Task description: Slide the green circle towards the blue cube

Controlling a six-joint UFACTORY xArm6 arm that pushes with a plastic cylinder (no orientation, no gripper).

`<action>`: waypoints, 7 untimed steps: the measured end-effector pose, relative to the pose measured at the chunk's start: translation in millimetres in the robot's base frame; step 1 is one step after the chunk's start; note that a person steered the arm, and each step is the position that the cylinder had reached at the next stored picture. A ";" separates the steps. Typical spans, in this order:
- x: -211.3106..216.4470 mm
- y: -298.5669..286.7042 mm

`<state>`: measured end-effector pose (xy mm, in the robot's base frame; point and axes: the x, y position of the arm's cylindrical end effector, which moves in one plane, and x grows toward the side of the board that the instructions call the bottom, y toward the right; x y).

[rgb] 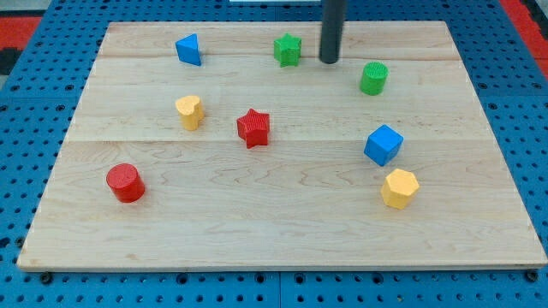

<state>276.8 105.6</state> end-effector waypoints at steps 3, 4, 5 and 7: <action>33.9 15.7; 23.8 50.1; 35.1 71.4; 70.6 70.8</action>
<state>347.5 176.4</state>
